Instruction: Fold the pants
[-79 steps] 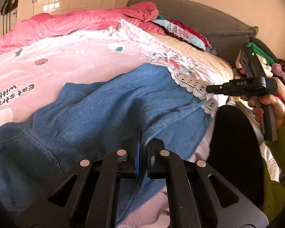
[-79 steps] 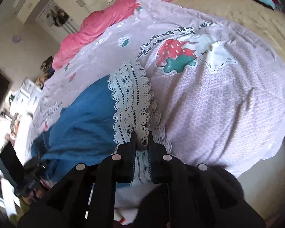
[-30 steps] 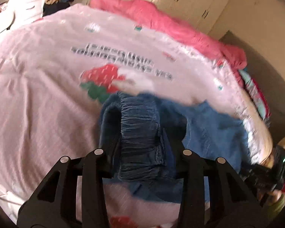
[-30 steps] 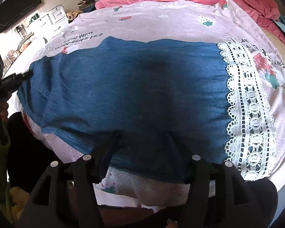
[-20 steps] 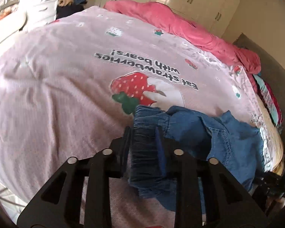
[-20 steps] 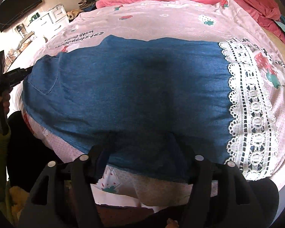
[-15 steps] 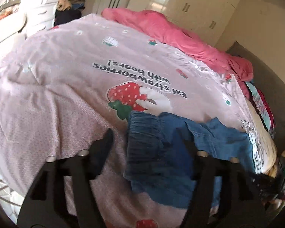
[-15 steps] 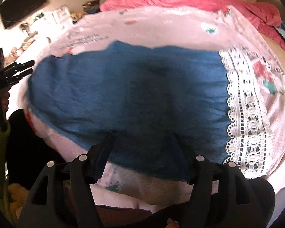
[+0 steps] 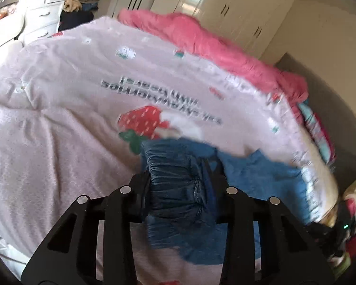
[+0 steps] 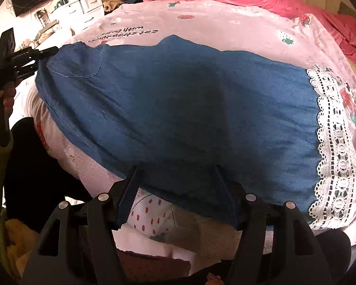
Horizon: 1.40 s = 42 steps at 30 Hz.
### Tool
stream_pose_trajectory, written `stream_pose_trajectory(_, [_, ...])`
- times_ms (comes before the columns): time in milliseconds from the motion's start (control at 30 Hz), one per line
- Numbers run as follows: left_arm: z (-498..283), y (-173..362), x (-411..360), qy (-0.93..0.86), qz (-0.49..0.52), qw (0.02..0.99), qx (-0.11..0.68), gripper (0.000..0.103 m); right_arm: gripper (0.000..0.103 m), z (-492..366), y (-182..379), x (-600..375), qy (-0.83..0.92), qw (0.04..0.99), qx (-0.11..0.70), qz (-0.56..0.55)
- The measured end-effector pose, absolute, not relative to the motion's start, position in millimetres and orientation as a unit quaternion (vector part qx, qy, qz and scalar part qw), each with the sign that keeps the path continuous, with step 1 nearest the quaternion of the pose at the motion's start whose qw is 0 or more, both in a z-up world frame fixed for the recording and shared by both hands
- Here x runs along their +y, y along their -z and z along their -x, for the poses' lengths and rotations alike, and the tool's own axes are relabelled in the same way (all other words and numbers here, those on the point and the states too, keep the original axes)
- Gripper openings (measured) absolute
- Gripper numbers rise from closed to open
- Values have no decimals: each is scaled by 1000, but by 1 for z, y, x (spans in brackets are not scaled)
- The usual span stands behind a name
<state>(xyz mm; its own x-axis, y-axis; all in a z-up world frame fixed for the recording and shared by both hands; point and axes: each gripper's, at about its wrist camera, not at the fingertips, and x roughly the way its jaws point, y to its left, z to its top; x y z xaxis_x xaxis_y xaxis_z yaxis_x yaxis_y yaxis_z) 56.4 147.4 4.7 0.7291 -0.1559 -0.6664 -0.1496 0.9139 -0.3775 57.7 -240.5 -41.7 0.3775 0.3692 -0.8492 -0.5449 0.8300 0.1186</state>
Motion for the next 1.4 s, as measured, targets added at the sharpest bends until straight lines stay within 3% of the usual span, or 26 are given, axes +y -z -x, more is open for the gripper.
stream_pose_trajectory(100, [-59,19,154,-8,224,887,404,31,66,-57,43,-235,-276,825,483,100])
stream_pose_trajectory(200, [-52,14,159,-22,228,889,397,48,66,-57,43,-236,-281,823,484,98])
stream_pose_trajectory(367, [-22,-22,150,-51,174,916,359,50,65,-54,20,-256,-291,838,458,60])
stream_pose_trajectory(433, [-17,-35,134,-28,159,924,346,55,65,-57,20,-259,-287,839,459,54])
stream_pose_trajectory(600, [-33,-33,59,72,104,921,368,59,65,-66,39,-261,-267,825,495,52])
stream_pose_trajectory(867, [-48,37,8,95,18,884,457,61,65,-63,32,-272,-288,816,501,20])
stream_pose_trajectory(1167, [-60,-9,-4,140,39,902,406,64,65,-136,-27,-239,-341,832,438,-2])
stream_pose_trajectory(1233, [-74,-4,-17,146,28,901,408,64,61,-165,-29,-216,-348,827,442,5])
stream_pose_trajectory(1300, [-81,11,-28,146,10,896,419,64,51,-193,-23,-194,-341,824,452,27])
stream_pose_trajectory(1400, [-80,36,-32,138,1,888,439,64,47,-218,-11,-174,-343,813,468,52])
